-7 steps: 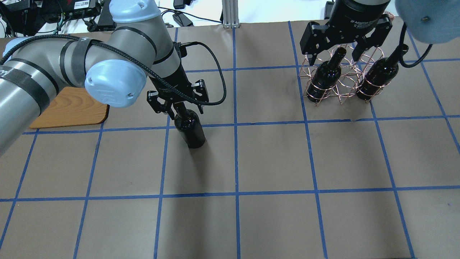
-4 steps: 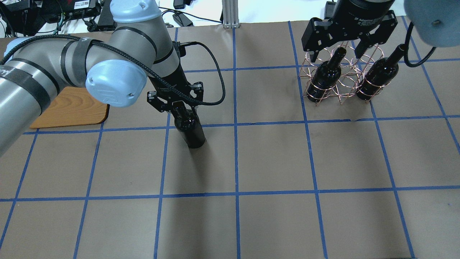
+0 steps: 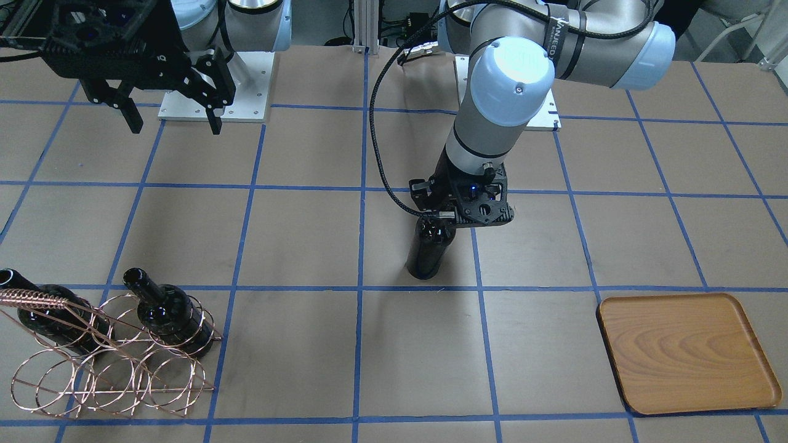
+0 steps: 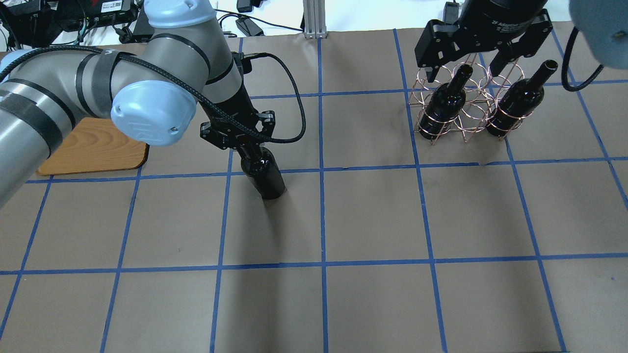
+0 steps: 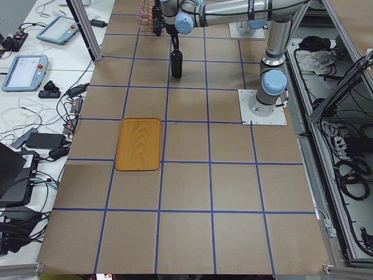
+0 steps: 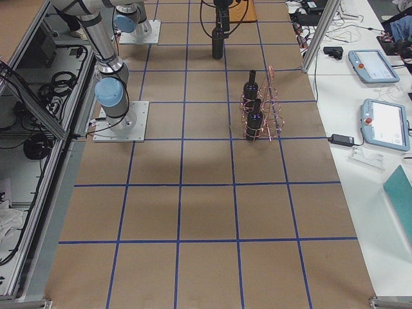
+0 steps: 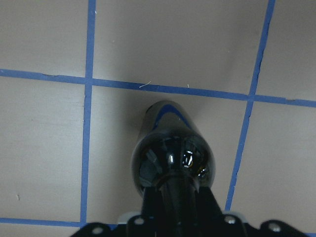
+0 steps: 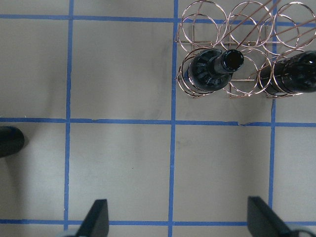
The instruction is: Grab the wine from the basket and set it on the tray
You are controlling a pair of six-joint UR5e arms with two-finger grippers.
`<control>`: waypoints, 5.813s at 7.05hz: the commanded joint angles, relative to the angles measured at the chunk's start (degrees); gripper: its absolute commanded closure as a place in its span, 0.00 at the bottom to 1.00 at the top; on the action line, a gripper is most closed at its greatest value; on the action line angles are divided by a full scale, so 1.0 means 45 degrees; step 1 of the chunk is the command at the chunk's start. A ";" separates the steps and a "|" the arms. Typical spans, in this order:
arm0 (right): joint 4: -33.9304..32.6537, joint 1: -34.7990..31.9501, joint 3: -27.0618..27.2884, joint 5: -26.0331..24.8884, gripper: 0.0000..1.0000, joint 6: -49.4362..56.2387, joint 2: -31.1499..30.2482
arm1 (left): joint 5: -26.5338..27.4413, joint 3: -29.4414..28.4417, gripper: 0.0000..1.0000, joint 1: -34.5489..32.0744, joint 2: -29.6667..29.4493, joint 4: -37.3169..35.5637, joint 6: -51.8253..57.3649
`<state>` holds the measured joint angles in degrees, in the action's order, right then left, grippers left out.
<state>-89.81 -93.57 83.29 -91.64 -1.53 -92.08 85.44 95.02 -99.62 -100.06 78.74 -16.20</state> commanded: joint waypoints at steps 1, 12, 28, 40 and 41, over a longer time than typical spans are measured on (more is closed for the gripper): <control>0.0171 -0.0028 0.0006 0.0071 0.00 0.0007 -0.0474 | -0.0021 -0.0273 1.00 0.0494 0.0125 -0.0095 0.0335; 0.1032 -0.0125 0.0045 0.0169 0.00 0.0046 -0.0925 | 0.0254 -0.3087 1.00 0.8403 -0.2331 -0.0466 1.2131; 0.3043 -0.0048 -0.0131 -0.0064 0.00 0.0104 -0.1784 | 0.1913 -0.3030 0.00 0.3321 0.1101 0.3008 0.5545; 0.2965 0.0011 0.0045 0.0090 0.00 -0.0052 -0.1062 | 0.0604 -0.2951 0.00 0.2979 0.2372 0.3966 0.5435; 0.2907 0.0011 0.0065 0.0053 0.00 -0.0052 -0.1062 | 0.0642 -0.2931 0.00 0.2959 0.2430 0.3986 0.5435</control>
<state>-76.44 -93.51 83.53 -91.33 -1.76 -96.89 88.21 81.77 -86.26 -89.33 96.62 8.25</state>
